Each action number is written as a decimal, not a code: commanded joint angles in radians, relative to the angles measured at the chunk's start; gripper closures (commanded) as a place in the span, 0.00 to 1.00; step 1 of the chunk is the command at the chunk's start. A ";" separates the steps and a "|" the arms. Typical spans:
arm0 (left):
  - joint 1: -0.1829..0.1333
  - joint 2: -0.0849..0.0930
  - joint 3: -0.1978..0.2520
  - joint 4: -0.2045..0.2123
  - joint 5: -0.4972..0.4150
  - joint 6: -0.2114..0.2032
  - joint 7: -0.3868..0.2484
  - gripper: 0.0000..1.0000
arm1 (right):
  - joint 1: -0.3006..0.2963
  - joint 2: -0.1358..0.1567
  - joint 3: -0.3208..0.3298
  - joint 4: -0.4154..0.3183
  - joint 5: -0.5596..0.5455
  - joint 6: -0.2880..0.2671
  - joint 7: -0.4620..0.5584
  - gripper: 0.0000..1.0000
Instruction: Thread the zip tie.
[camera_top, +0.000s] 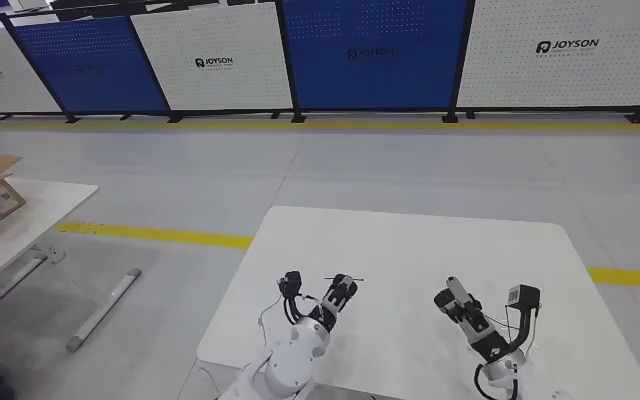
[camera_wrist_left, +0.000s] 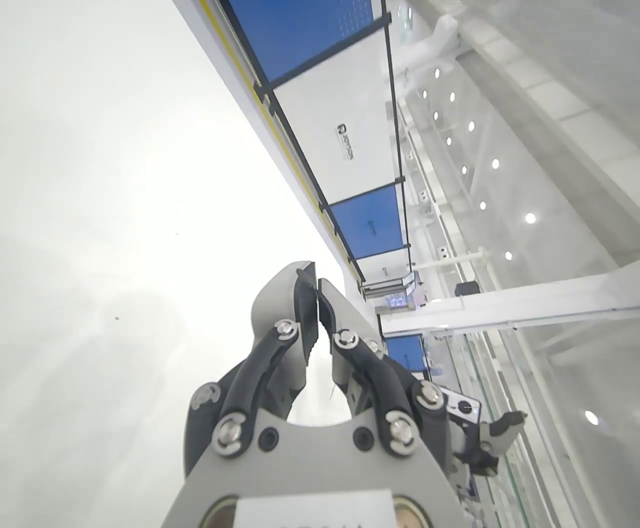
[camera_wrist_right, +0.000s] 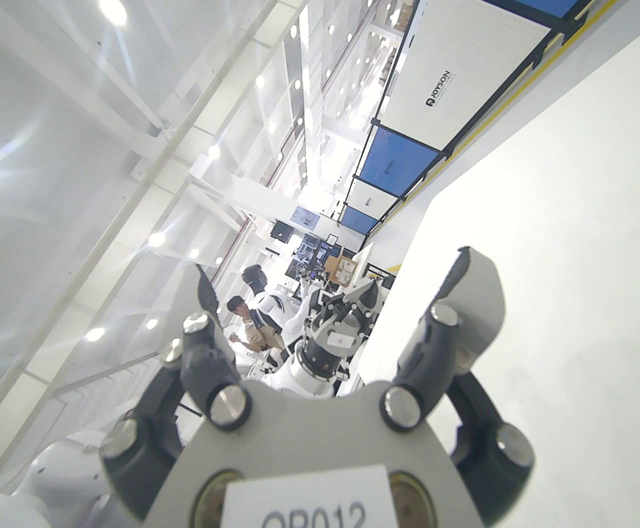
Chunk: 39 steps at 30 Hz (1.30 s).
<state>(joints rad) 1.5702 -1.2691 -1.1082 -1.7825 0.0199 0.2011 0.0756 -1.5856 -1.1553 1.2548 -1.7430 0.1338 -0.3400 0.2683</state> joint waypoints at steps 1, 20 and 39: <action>-0.011 0.008 -0.005 0.007 0.019 -0.009 -0.107 1.00 | 0.000 0.000 0.000 0.000 0.000 0.000 0.000 0.00; -0.022 0.022 -0.069 0.032 -0.151 -0.152 -0.356 1.00 | 0.000 0.000 0.000 0.000 0.000 0.000 0.000 0.00; -0.003 0.016 -0.082 0.037 -0.226 -0.211 -0.239 1.00 | 0.000 0.000 0.000 0.000 0.000 0.000 0.000 0.00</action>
<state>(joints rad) 1.5671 -1.2529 -1.1899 -1.7460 -0.2058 -0.0096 -0.1634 -1.5856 -1.1553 1.2548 -1.7430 0.1338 -0.3400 0.2683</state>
